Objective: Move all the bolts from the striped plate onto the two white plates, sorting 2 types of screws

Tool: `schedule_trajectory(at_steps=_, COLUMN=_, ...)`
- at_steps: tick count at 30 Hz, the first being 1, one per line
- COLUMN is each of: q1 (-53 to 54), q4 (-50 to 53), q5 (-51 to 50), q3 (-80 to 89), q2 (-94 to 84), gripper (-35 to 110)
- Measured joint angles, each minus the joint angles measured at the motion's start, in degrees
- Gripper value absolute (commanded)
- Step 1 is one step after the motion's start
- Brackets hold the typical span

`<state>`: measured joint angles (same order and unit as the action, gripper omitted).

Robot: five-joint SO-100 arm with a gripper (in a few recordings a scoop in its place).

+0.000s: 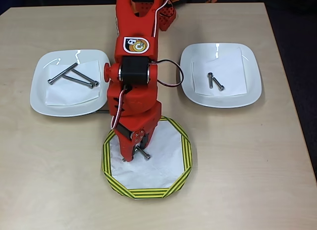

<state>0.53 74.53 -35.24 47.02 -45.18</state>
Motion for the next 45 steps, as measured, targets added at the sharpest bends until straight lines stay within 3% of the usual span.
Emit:
schedule_trajectory(at_steps=10, q1=0.09, q4=-0.7, q5=0.0, q3=-5.89, q2=4.04, gripper=0)
schedule_trajectory(at_steps=23, q1=-0.09, q4=5.62, q5=-0.18, q3=-16.7, q2=9.23, gripper=0)
schedule_trajectory(at_steps=32, q1=-0.09, q4=11.34, q5=-0.09, q3=-13.18, q2=3.78, gripper=0)
schedule_trajectory(at_steps=45, q1=-0.26, q4=10.9, q5=-2.37, q3=-5.01, q2=-5.62, gripper=0)
